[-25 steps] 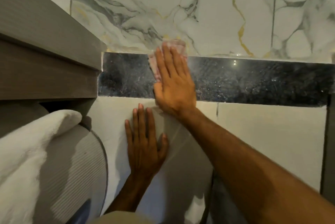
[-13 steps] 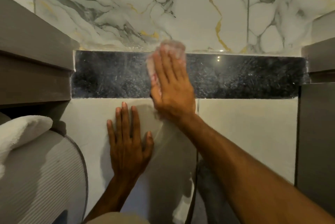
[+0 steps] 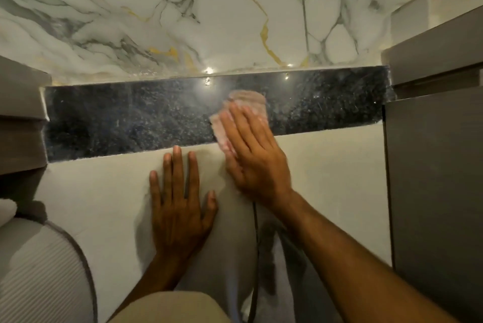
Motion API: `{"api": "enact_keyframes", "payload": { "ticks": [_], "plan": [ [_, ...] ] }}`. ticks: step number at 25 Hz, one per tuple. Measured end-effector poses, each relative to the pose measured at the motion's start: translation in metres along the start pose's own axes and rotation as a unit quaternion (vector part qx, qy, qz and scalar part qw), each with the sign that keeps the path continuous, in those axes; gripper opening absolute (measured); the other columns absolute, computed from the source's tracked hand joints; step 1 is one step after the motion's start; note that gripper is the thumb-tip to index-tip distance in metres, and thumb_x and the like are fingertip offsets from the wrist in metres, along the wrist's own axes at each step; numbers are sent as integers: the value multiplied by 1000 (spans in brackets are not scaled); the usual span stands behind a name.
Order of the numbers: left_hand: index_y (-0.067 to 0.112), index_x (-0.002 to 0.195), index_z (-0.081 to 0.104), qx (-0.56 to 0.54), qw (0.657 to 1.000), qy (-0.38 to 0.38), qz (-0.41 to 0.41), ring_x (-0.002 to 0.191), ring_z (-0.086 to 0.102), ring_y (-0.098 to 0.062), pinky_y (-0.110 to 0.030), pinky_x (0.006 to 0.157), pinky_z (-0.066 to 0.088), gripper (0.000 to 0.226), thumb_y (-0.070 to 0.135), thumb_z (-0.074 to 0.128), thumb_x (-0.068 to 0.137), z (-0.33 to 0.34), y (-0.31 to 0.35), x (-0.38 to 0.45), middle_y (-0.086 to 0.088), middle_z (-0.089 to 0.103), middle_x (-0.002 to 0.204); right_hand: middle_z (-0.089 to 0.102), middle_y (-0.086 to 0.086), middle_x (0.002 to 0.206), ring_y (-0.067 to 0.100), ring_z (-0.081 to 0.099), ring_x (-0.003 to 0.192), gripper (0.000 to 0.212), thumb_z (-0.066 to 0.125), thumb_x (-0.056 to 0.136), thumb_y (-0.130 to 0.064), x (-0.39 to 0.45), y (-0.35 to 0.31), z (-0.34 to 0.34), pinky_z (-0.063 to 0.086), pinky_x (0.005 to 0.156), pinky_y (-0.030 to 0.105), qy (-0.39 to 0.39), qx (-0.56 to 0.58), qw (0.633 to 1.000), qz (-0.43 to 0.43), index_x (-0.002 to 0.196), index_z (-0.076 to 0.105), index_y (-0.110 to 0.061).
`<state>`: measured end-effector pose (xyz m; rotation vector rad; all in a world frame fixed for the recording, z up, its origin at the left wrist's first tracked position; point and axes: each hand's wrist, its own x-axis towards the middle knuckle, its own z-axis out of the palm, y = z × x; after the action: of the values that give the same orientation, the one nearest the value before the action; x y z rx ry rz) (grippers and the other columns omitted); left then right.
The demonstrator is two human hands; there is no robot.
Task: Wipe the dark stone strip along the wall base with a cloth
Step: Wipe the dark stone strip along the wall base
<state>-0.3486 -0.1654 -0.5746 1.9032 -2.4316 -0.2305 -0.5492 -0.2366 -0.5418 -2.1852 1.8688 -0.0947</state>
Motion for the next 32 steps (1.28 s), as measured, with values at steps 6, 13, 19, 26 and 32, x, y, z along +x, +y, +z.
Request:
{"api": "enact_keyframes", "payload": {
  "ticks": [6, 13, 19, 26, 32],
  "plan": [
    [8, 177, 17, -1, 1000, 5, 15, 172, 12, -41, -55, 141, 1, 80, 49, 36, 111, 4, 24, 30, -26, 14, 184, 9, 17, 186, 34, 11, 174, 80, 33, 110, -46, 42, 44, -15, 19, 142, 54, 80, -53, 950, 297, 177, 9, -9],
    [4, 174, 25, -17, 999, -14, 39, 170, 15, -44, -59, 139, 9, 79, 48, 34, 110, -4, 31, 34, -28, 17, 182, 13, 11, 186, 30, 13, 174, 75, 26, 109, -44, -26, 72, -20, 18, 143, 52, 44, -14, 952, 301, 177, 17, -12],
    [10, 177, 18, -4, 999, -26, 48, 172, 10, -43, -53, 140, -4, 80, 53, 31, 111, 0, 30, 37, -26, 11, 184, 11, 14, 187, 30, 11, 175, 78, 28, 107, -42, 55, 76, -16, 20, 142, 54, 59, -43, 984, 164, 177, 14, -12],
    [5, 174, 27, -3, 998, -16, 65, 170, 18, -43, -60, 138, 12, 78, 47, 37, 109, -6, 53, 53, -27, 19, 182, -1, 11, 188, 31, 0, 175, 82, 8, 100, -39, 33, 136, -47, 14, 143, 55, 53, -35, 934, 353, 178, 7, -15],
    [4, 175, 23, -4, 997, -24, 73, 171, 14, -43, -58, 139, 5, 79, 49, 34, 111, -4, 54, 55, -27, 15, 183, 3, 3, 188, 25, 0, 175, 88, 44, 98, -28, -18, 101, -27, 21, 142, 54, 62, 36, 964, 254, 178, 8, -22]
  ]
}}
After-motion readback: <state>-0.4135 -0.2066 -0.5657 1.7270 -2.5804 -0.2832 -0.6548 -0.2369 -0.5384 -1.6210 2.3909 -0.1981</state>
